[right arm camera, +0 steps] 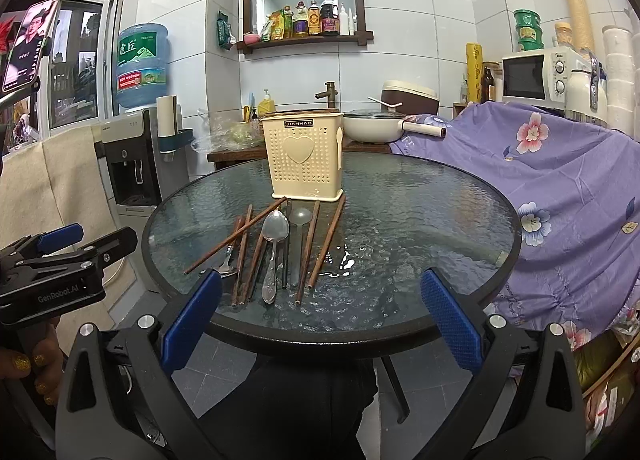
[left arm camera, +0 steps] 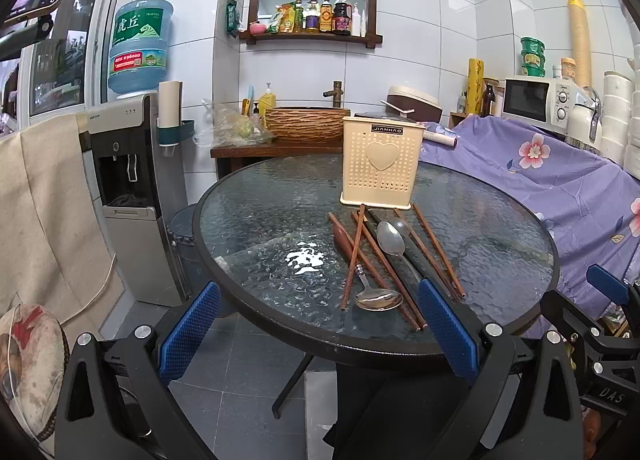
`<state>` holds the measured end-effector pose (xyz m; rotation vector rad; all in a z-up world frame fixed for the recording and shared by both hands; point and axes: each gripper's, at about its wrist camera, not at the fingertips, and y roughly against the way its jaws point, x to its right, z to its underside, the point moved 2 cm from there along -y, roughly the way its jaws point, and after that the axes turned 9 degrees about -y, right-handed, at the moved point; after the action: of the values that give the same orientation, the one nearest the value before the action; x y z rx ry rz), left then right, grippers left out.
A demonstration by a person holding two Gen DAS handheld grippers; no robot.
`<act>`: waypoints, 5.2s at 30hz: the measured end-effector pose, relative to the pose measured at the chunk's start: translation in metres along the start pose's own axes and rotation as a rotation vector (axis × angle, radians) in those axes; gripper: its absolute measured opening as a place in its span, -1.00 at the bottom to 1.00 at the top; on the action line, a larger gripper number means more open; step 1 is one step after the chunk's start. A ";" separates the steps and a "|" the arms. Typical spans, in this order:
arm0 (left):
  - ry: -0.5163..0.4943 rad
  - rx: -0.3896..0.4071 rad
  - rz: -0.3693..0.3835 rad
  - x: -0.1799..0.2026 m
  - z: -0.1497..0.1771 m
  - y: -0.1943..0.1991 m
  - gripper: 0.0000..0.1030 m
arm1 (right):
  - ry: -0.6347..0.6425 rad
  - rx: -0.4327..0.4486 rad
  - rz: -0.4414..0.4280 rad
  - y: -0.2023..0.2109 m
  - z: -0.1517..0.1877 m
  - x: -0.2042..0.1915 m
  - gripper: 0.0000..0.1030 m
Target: Organize utensils
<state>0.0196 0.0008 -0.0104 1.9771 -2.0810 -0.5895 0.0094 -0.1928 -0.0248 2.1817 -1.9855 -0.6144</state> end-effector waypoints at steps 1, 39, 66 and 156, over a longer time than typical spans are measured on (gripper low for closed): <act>0.000 0.000 0.001 0.000 0.000 0.000 0.88 | 0.000 -0.001 0.000 0.000 0.000 0.000 0.91; 0.008 -0.007 0.010 -0.001 0.002 -0.003 0.88 | 0.001 -0.008 0.000 0.000 0.000 0.002 0.91; -0.063 -0.243 0.157 -0.032 -0.028 -0.129 0.40 | 0.000 -0.394 -0.023 -0.147 -0.045 0.039 0.37; -0.192 -0.416 0.304 0.022 -0.106 -0.282 -0.87 | -0.153 -0.631 0.065 -0.350 -0.100 0.042 -0.86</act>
<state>0.3174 -0.0418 -0.0378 1.3940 -2.0915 -1.0761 0.3732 -0.2065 -0.0685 1.7181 -1.6073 -1.2266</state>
